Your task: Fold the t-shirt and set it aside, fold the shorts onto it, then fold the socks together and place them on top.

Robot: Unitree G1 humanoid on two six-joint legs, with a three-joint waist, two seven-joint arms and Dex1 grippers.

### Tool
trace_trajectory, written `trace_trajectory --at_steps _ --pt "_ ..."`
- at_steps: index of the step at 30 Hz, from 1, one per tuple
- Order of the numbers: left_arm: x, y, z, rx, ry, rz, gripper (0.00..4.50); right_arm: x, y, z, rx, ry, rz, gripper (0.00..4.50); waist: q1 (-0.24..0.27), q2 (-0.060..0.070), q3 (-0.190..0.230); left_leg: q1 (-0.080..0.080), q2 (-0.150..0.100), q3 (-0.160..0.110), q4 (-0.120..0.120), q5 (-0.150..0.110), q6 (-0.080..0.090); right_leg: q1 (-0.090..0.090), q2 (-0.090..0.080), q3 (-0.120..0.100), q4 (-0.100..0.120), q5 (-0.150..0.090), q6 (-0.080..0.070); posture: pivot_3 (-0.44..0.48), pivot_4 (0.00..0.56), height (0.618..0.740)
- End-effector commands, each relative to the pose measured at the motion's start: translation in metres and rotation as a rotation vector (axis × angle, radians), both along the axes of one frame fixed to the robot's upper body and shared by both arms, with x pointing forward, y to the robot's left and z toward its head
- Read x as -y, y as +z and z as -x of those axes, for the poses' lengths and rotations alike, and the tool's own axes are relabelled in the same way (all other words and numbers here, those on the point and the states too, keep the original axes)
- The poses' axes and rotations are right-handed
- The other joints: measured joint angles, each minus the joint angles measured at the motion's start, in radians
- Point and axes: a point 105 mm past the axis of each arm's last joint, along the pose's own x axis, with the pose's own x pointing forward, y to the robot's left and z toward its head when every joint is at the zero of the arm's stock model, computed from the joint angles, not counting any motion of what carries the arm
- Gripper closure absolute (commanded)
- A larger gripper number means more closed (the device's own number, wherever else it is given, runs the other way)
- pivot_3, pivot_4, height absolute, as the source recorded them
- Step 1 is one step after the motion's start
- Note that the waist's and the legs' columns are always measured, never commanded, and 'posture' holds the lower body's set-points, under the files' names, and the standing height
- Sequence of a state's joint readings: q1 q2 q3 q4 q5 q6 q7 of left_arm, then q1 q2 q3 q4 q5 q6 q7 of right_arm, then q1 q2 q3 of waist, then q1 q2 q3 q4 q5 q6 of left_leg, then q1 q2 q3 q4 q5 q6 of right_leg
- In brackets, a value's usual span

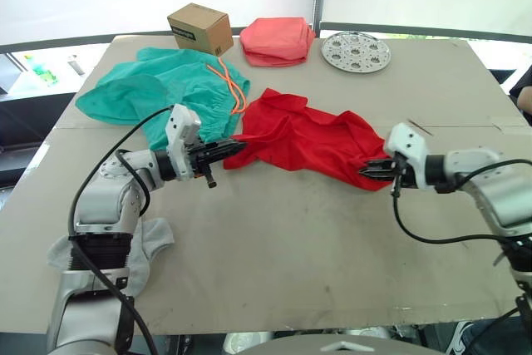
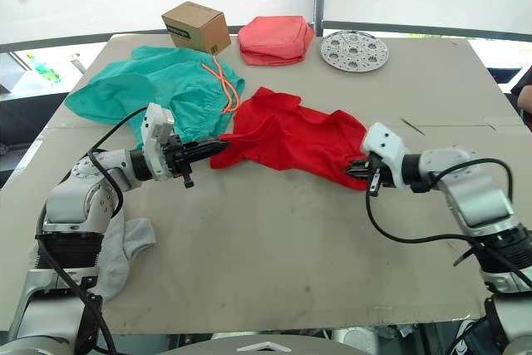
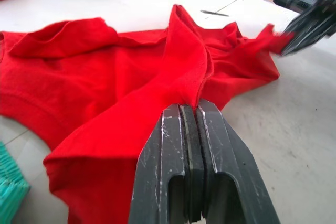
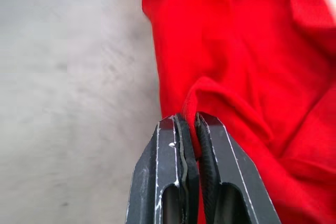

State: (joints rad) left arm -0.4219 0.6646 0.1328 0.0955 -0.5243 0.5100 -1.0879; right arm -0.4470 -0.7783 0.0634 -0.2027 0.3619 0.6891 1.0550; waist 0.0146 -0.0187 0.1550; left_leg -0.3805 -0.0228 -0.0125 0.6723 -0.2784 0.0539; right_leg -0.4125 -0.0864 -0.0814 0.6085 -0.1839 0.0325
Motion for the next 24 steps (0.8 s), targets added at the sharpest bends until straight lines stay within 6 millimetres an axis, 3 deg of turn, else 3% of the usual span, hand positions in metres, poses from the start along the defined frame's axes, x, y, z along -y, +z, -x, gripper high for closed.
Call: trace_trajectory --at_steps 1,4,9,13,20,24 --pt "-0.01 0.031 0.003 0.027 -0.003 0.098 4.5 0.02 0.03 0.006 0.019 -0.058 -0.092 4.46 0.001 0.0 0.0 0.0 0.0 0.0 0.0 0.0 0.0 0.0 0.0 0.0 0.0 0.0 0.0 0.0 0.15 0.74" --pt "-0.014 0.024 0.027 -0.061 -0.082 0.074 4.5 0.036 0.032 0.021 -0.039 -0.09 -0.131 4.46 0.0 0.0 0.0 0.0 0.0 -0.001 0.0 0.0 0.0 0.0 -0.001 -0.001 0.0 0.0 0.0 0.0 0.15 0.74" --pt "-0.031 0.003 0.096 -0.319 -0.281 -0.052 4.5 0.048 0.03 0.068 -0.188 -0.076 -0.174 4.46 -0.006 0.001 0.0 0.0 0.002 0.001 -0.003 0.0 0.0 -0.002 -0.003 0.004 -0.002 0.0 -0.001 0.0 0.15 0.74" --pt "-0.053 0.008 0.123 -0.462 -0.338 -0.122 4.5 0.064 0.026 0.1 -0.272 -0.095 -0.063 4.46 0.012 0.006 0.003 -0.001 0.002 0.0 -0.002 -0.003 0.001 -0.003 -0.005 0.0 -0.002 -0.005 0.0 0.0 0.15 0.74" --pt "-0.07 0.017 0.147 -0.599 -0.355 -0.242 4.5 0.08 0.036 0.128 -0.309 -0.103 0.103 4.46 0.009 0.008 0.005 0.001 0.003 0.002 -0.003 -0.005 -0.003 -0.003 -0.005 0.0 -0.002 -0.005 0.0 0.0 0.15 0.74" --pt "-0.06 0.021 0.117 -0.442 -0.372 -0.267 4.5 0.061 0.039 0.1 -0.162 -0.057 0.172 4.46 0.008 0.012 0.007 0.001 0.004 0.002 -0.004 -0.005 -0.003 -0.004 -0.005 -0.001 -0.003 -0.005 0.0 0.0 0.15 0.74"
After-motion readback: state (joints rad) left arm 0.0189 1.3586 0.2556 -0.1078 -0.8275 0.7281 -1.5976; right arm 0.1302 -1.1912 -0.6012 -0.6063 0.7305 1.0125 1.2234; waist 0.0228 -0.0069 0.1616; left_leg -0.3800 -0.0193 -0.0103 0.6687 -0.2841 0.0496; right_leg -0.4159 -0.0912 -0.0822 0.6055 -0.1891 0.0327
